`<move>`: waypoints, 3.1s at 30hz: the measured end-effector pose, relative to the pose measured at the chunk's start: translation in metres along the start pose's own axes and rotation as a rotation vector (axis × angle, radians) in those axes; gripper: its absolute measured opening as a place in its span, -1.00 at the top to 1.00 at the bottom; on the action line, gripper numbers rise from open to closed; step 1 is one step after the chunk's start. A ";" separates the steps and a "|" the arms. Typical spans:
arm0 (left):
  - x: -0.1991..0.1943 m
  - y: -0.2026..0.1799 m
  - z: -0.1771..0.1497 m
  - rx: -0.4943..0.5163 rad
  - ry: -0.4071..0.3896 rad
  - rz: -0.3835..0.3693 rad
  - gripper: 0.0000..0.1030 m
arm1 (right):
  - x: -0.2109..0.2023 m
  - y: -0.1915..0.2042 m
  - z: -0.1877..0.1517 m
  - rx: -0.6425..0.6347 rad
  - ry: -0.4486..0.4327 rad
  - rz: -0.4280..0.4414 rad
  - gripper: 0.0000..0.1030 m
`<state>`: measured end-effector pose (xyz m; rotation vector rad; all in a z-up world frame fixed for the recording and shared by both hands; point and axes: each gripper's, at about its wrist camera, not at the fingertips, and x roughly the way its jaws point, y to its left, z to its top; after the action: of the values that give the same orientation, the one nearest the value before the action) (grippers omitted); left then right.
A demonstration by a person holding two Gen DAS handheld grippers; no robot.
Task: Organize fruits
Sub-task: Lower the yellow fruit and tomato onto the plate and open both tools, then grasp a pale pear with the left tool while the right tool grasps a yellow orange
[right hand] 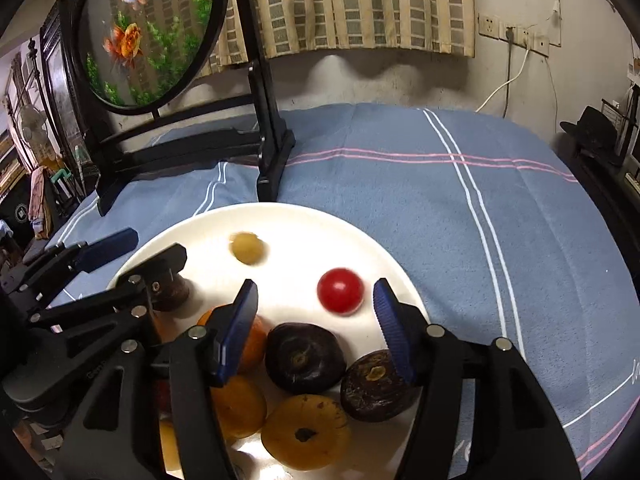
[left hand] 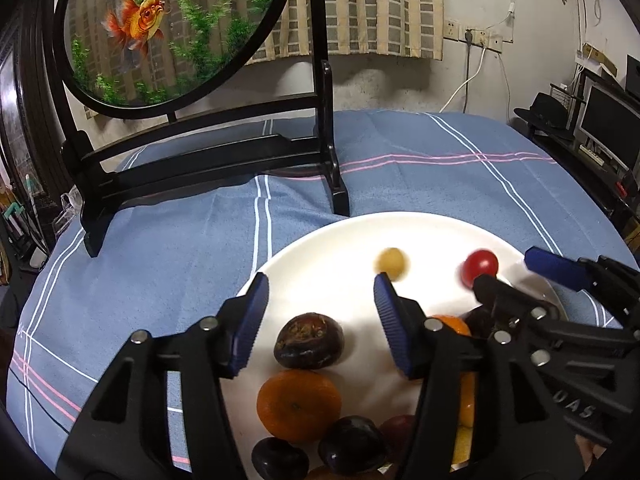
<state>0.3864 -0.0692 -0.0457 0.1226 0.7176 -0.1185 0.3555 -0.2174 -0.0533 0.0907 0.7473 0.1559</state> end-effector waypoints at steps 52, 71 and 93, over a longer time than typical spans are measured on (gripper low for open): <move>-0.090 0.014 -0.130 0.112 0.106 -0.048 -0.94 | -0.143 0.006 -0.095 0.185 -0.068 0.174 -0.76; -0.113 0.034 -0.143 0.117 0.044 0.017 -0.85 | -0.149 0.004 -0.094 0.190 -0.088 0.180 -0.76; -0.076 0.016 -0.138 0.096 0.148 -0.230 0.20 | -0.136 0.010 -0.097 0.172 -0.042 0.167 -0.76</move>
<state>0.2424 -0.0276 -0.0972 0.1410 0.8732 -0.3671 0.1896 -0.2287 -0.0317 0.3192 0.7101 0.2479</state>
